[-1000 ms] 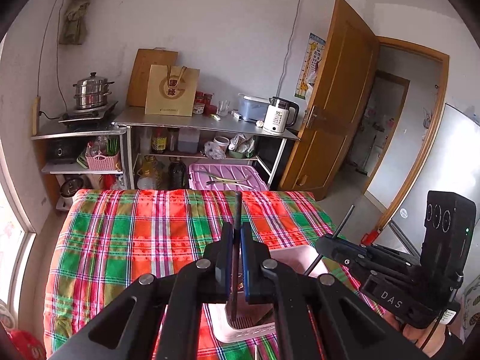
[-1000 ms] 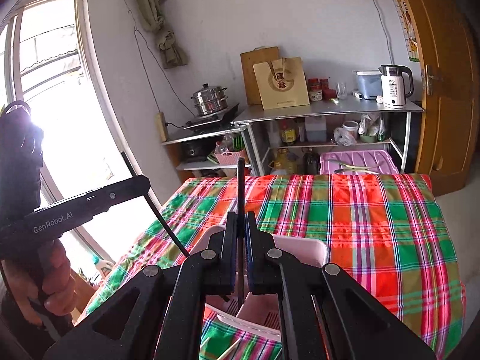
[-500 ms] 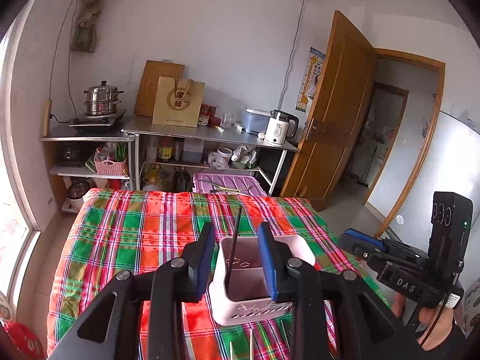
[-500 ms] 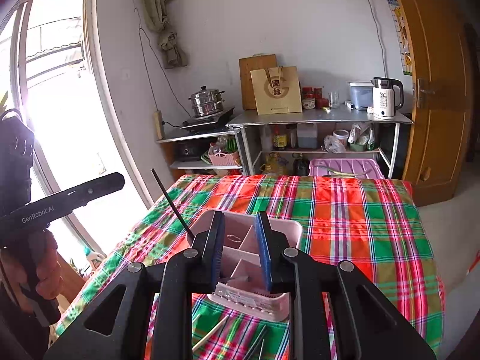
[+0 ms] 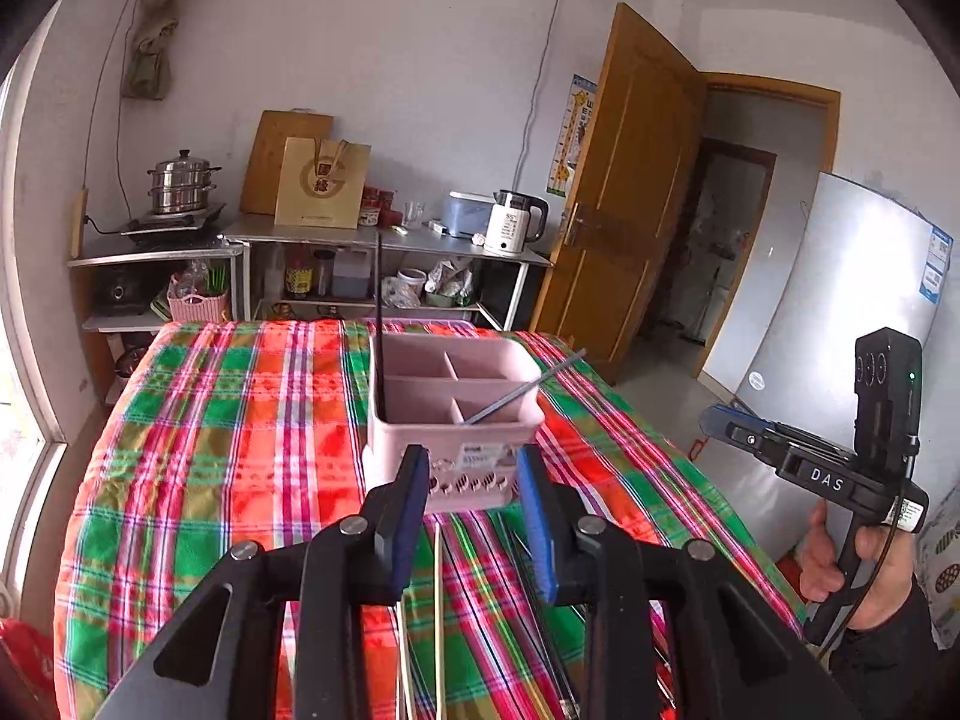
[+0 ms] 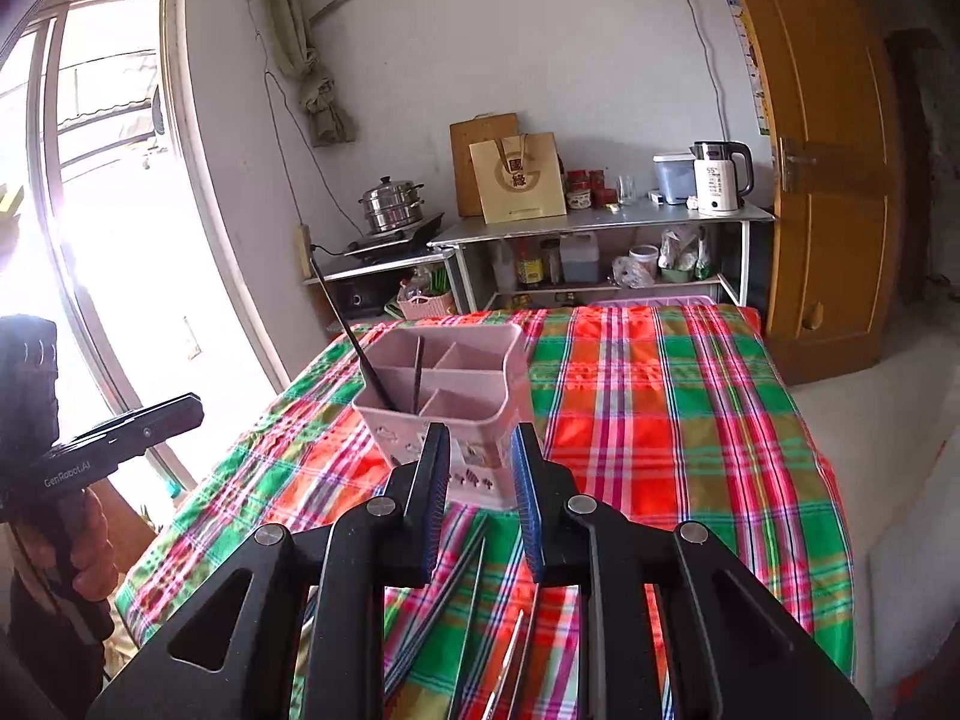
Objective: Organize utensils
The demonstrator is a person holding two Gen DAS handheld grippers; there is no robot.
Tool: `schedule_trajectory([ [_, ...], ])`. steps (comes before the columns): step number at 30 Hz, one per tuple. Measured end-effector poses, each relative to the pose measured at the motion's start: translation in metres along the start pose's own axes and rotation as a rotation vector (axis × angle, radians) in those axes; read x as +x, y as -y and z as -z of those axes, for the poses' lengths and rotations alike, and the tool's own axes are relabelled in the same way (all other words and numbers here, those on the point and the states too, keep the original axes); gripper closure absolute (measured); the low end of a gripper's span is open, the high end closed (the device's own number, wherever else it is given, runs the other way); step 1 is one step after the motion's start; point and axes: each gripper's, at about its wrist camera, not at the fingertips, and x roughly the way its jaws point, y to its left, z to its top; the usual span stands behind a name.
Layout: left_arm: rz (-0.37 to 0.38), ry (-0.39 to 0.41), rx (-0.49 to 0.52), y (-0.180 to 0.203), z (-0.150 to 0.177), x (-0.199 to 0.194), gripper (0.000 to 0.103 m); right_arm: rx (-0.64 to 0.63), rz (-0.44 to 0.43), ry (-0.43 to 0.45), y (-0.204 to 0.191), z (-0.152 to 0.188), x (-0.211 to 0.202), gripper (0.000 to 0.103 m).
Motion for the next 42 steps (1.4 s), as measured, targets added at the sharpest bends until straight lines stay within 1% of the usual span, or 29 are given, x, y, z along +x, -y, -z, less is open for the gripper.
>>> schedule_trajectory([
  [4,0.016,-0.036,0.003,0.009,0.03,0.001,0.073,-0.006,0.009,-0.04,0.005,0.025,-0.005,0.081],
  [8,0.021,-0.068,-0.001,0.012,0.05,0.005,0.073,-0.002,0.015,-0.068,0.009,0.043,-0.005,0.081],
  [12,0.022,-0.097,0.003,0.015,0.057,0.014,0.073,0.009,0.018,-0.094,0.013,0.056,-0.001,0.081],
  [16,0.033,-0.135,-0.003,0.015,0.061,0.029,0.073,0.013,0.022,-0.122,0.017,0.063,0.01,0.081],
  [20,0.021,-0.193,0.001,0.019,0.068,0.052,0.073,0.01,0.029,-0.166,0.02,0.072,0.024,0.081],
  [27,0.012,-0.31,0.009,0.026,0.078,0.107,0.073,0.015,0.037,-0.246,0.028,0.087,0.052,0.081],
  [33,-0.023,-0.387,0.016,0.029,0.086,0.153,0.073,0.02,0.04,-0.301,0.034,0.098,0.073,0.081],
  [37,-0.034,-0.418,0.026,0.032,0.092,0.176,0.073,0.026,0.038,-0.323,0.037,0.102,0.084,0.081],
  [42,-0.045,-0.443,0.023,0.031,0.099,0.192,0.073,0.024,0.033,-0.339,0.038,0.104,0.092,0.081],
])
